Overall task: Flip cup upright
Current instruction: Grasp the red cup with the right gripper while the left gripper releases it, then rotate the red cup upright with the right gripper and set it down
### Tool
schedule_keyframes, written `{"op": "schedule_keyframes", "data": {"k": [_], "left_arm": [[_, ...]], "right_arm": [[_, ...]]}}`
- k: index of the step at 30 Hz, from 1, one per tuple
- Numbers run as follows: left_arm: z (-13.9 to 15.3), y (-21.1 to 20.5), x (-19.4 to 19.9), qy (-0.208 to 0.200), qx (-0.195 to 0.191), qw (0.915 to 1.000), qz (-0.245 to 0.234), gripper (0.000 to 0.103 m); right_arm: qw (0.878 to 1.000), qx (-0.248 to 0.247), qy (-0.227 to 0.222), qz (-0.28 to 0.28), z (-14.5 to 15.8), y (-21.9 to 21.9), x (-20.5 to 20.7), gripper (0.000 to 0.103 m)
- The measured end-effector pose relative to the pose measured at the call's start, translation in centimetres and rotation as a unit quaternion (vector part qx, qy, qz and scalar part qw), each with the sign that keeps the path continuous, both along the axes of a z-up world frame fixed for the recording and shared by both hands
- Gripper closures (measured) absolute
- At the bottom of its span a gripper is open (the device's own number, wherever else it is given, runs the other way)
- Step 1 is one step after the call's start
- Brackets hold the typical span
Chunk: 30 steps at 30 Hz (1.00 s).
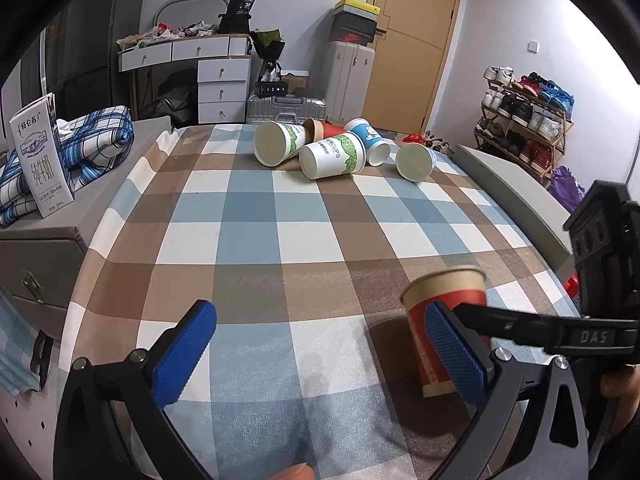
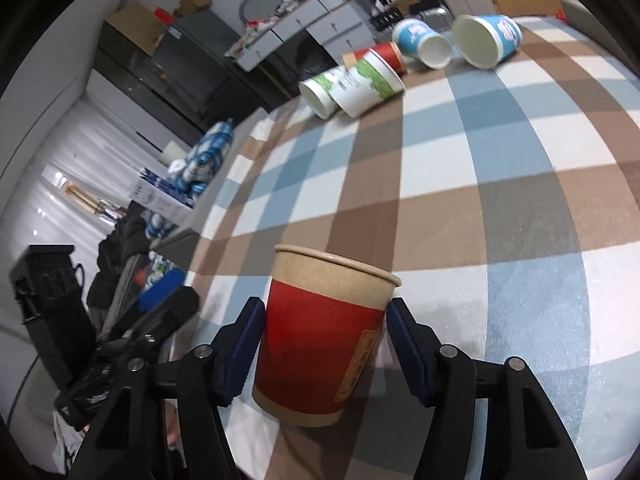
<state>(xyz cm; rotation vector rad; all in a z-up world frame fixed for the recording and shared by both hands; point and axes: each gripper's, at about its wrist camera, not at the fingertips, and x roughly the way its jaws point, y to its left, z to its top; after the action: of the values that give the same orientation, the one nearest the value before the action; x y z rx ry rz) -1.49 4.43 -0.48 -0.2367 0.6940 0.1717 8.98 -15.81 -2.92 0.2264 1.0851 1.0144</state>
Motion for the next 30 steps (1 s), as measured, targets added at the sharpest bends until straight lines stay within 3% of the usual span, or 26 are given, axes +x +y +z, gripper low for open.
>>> {"op": "schedule_keyframes", "data": {"k": [5,12,20,30], "left_arm": [[0.0,0.1,0.0,0.001,0.000,1.0000,0.004,0.002],[-0.4,0.5,0.2,0.006,-0.001,0.9999,0.010,0.002],[-0.5,0.7,0.1,0.010,-0.003,0.9999,0.014,0.002],[-0.4,0.5,0.0,0.008,-0.002,0.9999,0.013,0.002]], "right_arm": [[0.997,-0.017,-0.075,-0.027,1.6,-0.3,-0.5,0.043],[0.979,-0.088,-0.173,-0.053,1.8,2.0,0.0,0.043],[0.963,-0.119,-0.232,-0.065,2.3,3.9,0.3,0.043],[0.954,-0.129,-0.267,-0.043,2.5,3.2,-1.5,0.043]]}}
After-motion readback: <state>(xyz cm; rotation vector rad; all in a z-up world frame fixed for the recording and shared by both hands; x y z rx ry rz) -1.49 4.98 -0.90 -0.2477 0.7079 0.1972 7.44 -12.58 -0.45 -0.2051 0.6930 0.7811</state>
